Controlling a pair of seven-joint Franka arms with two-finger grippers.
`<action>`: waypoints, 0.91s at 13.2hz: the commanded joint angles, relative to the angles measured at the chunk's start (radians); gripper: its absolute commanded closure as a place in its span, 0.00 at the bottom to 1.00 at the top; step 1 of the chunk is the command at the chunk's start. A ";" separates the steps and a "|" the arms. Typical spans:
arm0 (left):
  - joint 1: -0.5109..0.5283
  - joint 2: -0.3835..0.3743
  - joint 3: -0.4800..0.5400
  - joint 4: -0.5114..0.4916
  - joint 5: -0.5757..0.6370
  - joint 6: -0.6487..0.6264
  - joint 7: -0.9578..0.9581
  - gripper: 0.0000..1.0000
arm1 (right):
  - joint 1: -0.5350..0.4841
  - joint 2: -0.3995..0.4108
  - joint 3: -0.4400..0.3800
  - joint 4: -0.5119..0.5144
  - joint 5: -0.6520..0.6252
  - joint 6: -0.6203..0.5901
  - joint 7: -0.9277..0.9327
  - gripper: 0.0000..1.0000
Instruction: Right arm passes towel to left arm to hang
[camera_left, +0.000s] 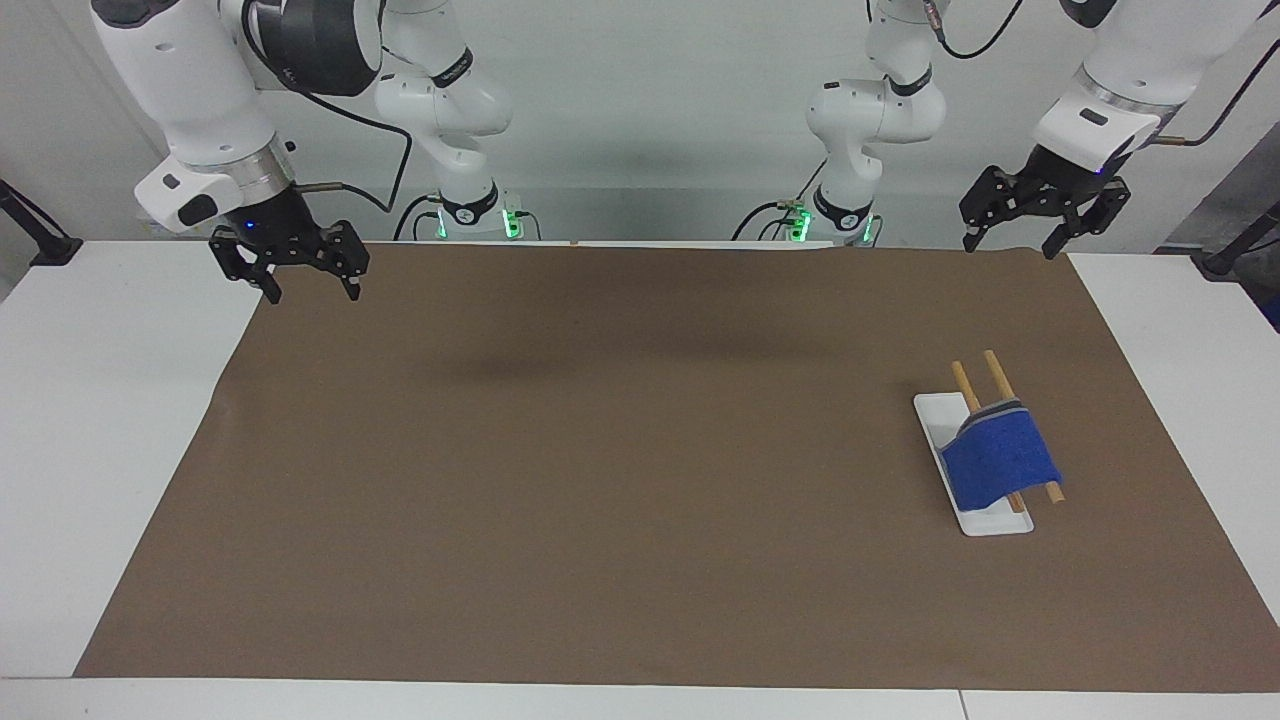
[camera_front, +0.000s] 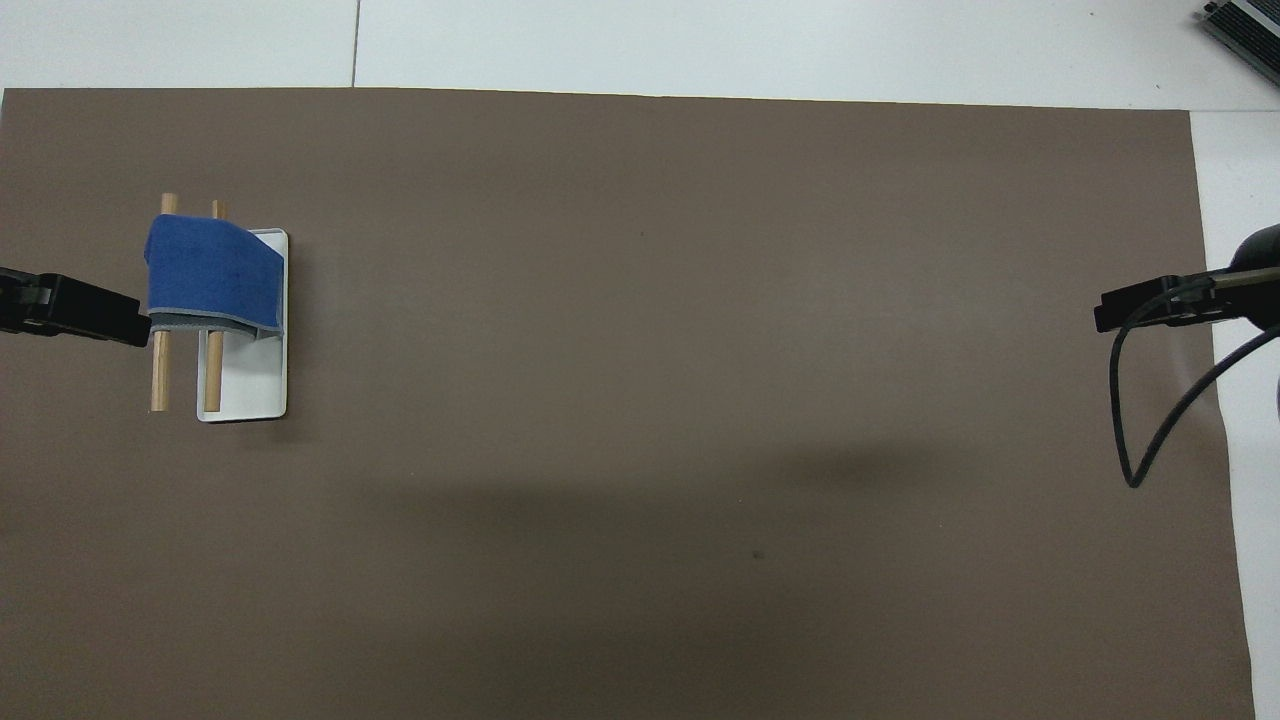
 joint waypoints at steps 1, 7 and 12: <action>0.008 -0.024 0.016 -0.029 -0.008 0.015 0.039 0.00 | 0.011 -0.025 -0.014 -0.024 0.017 -0.006 0.008 0.00; 0.007 -0.036 0.015 -0.053 0.005 0.011 0.028 0.00 | -0.001 -0.025 -0.014 -0.024 0.017 -0.006 0.007 0.00; 0.010 -0.037 0.015 -0.055 0.028 0.017 0.036 0.00 | -0.001 -0.025 -0.012 -0.024 0.017 -0.006 0.007 0.00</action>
